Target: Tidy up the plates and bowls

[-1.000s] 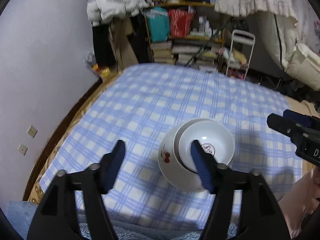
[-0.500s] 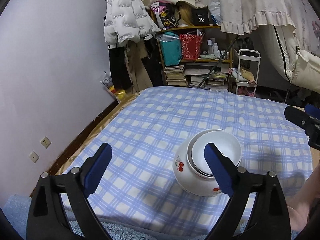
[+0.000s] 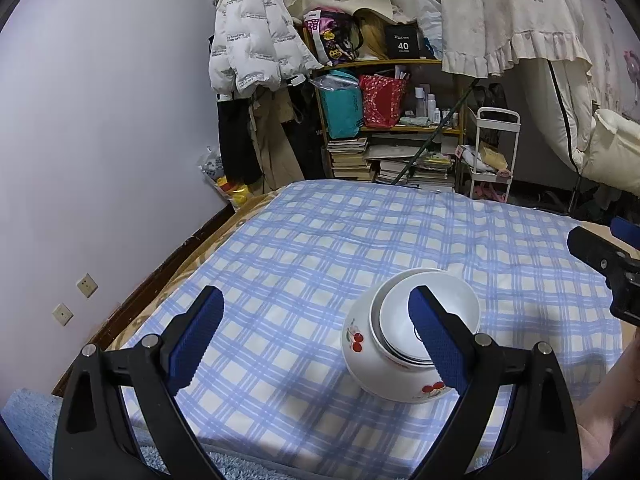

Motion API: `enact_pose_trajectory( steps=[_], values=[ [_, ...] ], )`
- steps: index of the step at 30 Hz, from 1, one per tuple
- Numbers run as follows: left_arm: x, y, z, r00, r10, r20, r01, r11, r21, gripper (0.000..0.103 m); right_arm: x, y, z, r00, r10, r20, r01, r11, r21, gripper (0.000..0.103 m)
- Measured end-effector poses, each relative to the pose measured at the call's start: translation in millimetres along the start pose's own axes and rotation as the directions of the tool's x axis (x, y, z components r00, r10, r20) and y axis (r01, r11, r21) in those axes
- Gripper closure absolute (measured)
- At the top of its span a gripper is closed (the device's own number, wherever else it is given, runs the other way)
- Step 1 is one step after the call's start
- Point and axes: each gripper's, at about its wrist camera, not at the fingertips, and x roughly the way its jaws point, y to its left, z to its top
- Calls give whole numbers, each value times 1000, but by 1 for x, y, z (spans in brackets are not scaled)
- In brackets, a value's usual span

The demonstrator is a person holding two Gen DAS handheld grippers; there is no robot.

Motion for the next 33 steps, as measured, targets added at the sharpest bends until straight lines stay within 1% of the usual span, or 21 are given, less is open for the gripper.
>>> enact_pose_trajectory(
  steps=[11, 13, 21, 25, 28, 31, 33],
  values=[
    [-4, -1, 1, 1000, -5, 15, 4, 1000, 3, 11, 0, 1, -1, 1000, 6, -2, -6, 1000, -12, 0],
    [-4, -1, 1, 1000, -15, 14, 15, 1000, 1, 11, 0, 1, -1, 1000, 10, -5, -10, 1000, -11, 0],
    [-8, -2, 3, 999, -13, 29, 13, 1000, 8, 11, 0, 1, -1, 1000, 10, -5, -10, 1000, -14, 0],
    [-11, -3, 3, 999, 1, 46, -1, 1000, 10, 11, -2, 1, -1, 1000, 12, -2, -12, 1000, -14, 0],
    [-12, -1, 4, 999, -18, 44, 18, 1000, 2, 11, -1, 0, -1, 1000, 8, 1, -8, 1000, -18, 0],
    [-12, 0, 3, 999, -9, 46, 9, 1000, 0, 11, -5, -3, 0, 1000, 5, 20, -4, 1000, -22, 0],
    [-12, 1, 4, 999, -19, 39, 19, 1000, -4, 11, -5, -5, 0, 1000, 5, 19, -5, 1000, -25, 0]
  ],
)
